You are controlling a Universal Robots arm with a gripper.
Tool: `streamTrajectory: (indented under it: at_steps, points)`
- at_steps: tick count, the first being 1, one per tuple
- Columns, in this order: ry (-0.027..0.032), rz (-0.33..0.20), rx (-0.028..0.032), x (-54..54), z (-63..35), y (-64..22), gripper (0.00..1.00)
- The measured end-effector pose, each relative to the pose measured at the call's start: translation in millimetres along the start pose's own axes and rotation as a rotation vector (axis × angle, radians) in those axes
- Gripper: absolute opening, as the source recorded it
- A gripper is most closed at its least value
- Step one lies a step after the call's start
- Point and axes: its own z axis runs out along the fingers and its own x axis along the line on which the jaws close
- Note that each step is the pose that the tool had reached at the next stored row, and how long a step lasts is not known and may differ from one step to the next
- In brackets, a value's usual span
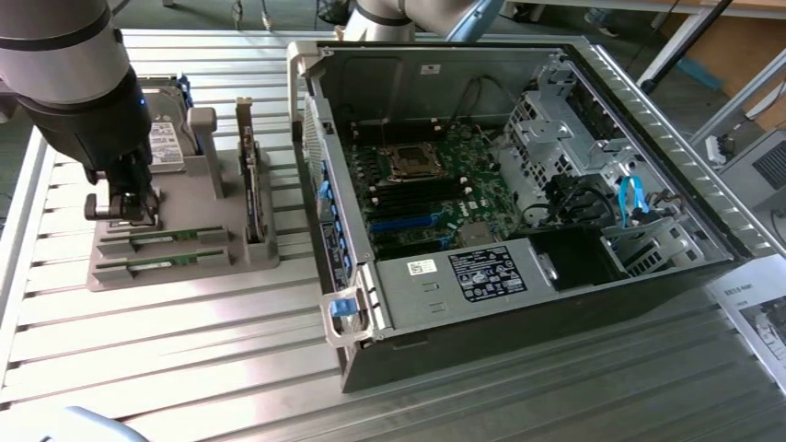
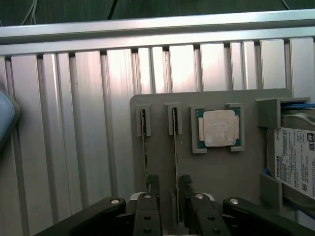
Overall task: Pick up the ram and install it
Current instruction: 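Pick up the ram and move it above insertion slot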
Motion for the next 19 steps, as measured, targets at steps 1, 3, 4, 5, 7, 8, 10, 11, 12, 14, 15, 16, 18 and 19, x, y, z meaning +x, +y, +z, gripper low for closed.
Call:
streamTrajectory:
  at_steps: [1,3,4,5,7,8,10,11,12,14,15,16,18,19]
  points:
    - [0.0001,0.0,0.0,0.0,0.0,0.0,0.3]
    - [-0.0002,0.0,0.0003,0.0,1.2,-0.1,0.3]
    - [-0.0001,0.0,0.0003,0.0,2.0,-0.1,0.3]
    - [-0.0001,0.0,0.0005,0.1,2.9,-0.1,0.3]
    - [-0.0001,0.0,0.0008,0.2,5.3,-0.1,0.3]
    - [-0.0001,0.0,0.0009,0.2,6.4,-0.1,0.3]
    - [-0.0001,0.0,0.0012,0.3,9.1,-0.1,0.3]
    - [-0.0001,0.0,0.0013,0.4,10.6,-0.2,0.3]
    - [-0.0001,0.0,0.0012,0.5,12.5,-0.2,0.3]
    - [0.0,0.0,0.0011,0.6,16.0,-0.2,0.3]
    - [0.0,0.0,0.0012,0.6,17.9,-0.2,0.3]
    - [-0.0001,0.0,0.0013,0.6,19.8,-0.3,0.3]
    - [-0.0001,0.0,0.0013,0.8,23.2,-0.3,0.3]
    - [-0.0002,0.0,0.0013,0.8,24.9,-0.3,0.3]
